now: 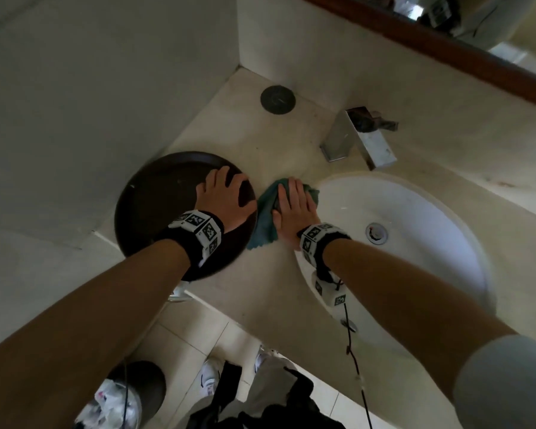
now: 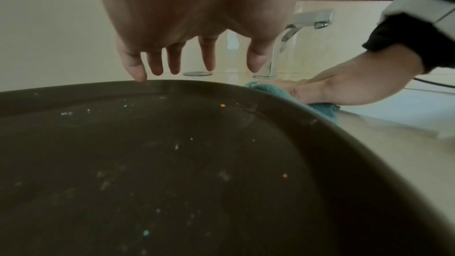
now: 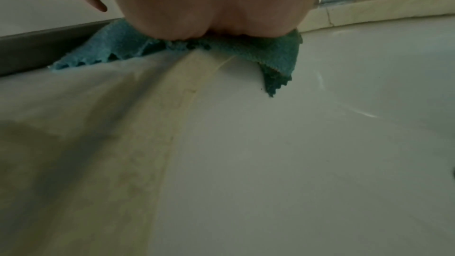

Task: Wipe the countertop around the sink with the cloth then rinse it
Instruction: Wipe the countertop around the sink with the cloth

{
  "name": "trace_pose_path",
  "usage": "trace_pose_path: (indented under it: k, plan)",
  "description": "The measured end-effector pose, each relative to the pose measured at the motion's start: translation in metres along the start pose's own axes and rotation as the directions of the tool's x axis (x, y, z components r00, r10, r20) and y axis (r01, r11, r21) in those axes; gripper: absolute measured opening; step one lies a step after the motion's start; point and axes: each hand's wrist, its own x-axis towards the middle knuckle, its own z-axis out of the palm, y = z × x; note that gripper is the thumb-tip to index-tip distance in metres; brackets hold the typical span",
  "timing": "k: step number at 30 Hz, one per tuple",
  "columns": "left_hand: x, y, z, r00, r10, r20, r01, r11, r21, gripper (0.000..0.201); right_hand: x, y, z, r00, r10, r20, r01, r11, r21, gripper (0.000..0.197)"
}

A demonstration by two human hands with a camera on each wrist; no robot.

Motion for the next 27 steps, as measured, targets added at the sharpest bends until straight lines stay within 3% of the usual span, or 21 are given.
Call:
trace_pose_path:
  k: [6, 15, 22, 27]
  plan:
    - [-0.018, 0.0, -0.001, 0.999, 0.043, -0.003, -0.043, 0.999, 0.002, 0.063, -0.017, -0.011, 0.006, 0.999, 0.03, 0.014, -0.03, 1.0, -0.004, 0.065]
    - [-0.066, -0.001, 0.023, 0.983, 0.179, 0.049, -0.181, 0.981, 0.065, 0.064, -0.124, -0.034, 0.043, 0.993, 0.119, -0.006, -0.118, 0.991, 0.07, 0.064]
    - [-0.097, 0.02, 0.044, 0.949, 0.298, 0.104, -0.308, 0.946, 0.1, 0.064, -0.222, -0.027, 0.065, 0.966, 0.254, 0.052, -0.257, 0.966, 0.043, 0.063]
    - [-0.094, 0.028, 0.043, 0.948, 0.309, 0.083, -0.317, 0.941, 0.118, 0.064, -0.232, -0.022, 0.066, 0.955, 0.283, 0.084, -0.291, 0.953, 0.089, 0.065]
